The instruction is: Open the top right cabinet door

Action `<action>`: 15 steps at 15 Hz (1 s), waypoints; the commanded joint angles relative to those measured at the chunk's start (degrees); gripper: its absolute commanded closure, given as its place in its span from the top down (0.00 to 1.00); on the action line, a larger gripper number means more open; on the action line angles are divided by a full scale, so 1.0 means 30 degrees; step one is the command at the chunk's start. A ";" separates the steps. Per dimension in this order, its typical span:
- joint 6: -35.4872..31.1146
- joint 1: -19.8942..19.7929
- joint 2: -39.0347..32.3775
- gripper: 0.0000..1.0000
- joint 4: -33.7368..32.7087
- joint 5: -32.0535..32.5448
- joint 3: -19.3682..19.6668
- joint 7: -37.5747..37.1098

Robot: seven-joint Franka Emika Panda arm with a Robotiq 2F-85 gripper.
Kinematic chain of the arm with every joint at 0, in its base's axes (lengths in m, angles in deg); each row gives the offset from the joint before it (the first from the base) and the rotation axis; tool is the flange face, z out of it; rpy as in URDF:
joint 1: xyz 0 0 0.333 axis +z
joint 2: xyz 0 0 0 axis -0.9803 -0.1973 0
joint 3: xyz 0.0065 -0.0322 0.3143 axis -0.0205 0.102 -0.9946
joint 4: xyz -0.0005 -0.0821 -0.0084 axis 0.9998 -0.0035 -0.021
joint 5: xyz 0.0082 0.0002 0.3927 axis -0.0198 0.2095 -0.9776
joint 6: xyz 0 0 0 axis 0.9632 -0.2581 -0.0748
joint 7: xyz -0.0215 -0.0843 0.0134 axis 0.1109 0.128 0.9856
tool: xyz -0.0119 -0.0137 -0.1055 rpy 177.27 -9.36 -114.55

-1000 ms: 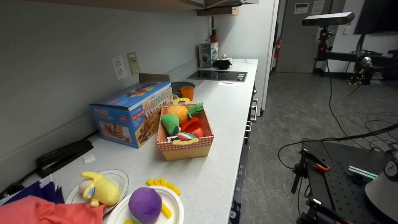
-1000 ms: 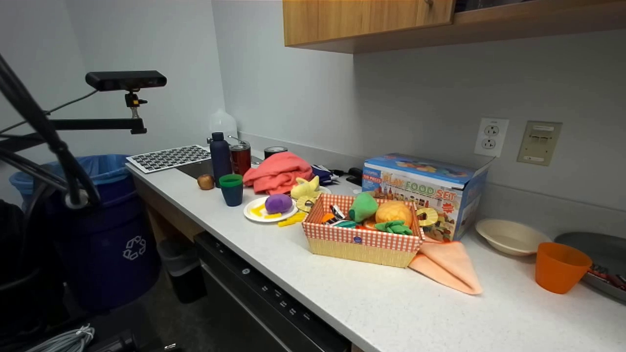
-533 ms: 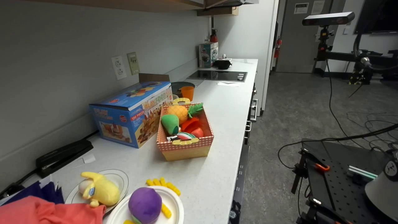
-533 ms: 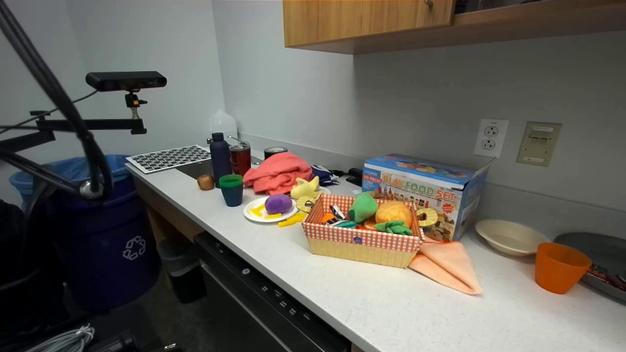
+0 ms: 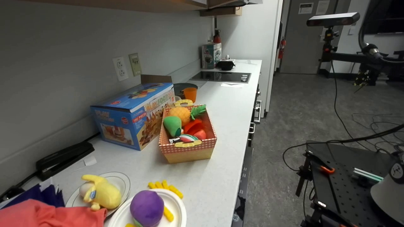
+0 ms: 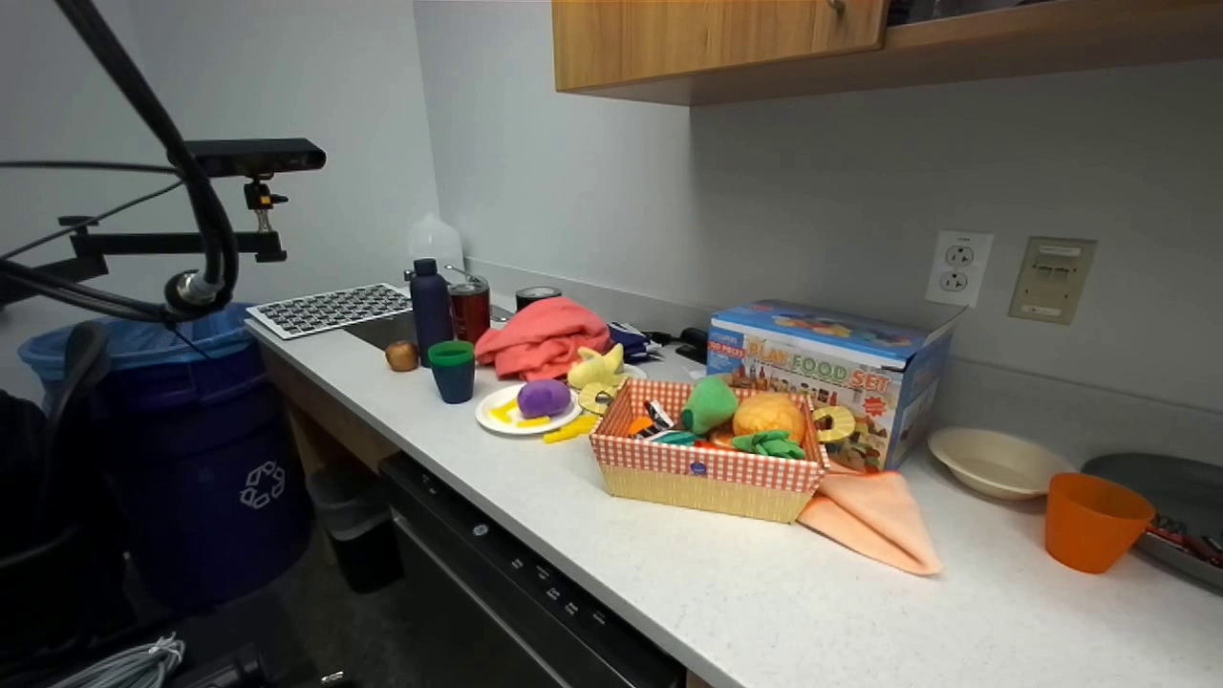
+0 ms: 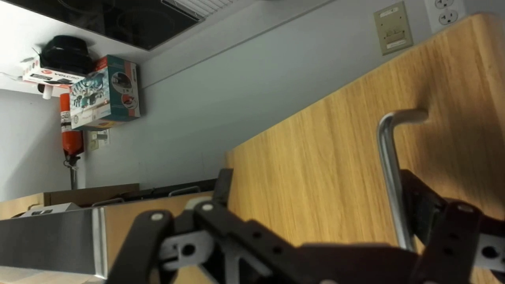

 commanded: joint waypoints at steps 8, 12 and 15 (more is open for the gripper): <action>0.7358 0.0387 0.2218 1.00 -0.0648 -0.0963 0.0579 0.5006; 1.0824 0.1415 0.2998 1.00 -0.0878 -0.1396 0.0204 0.6137; 1.1365 0.1731 0.2861 1.00 -0.0931 -0.1248 -0.0708 0.5946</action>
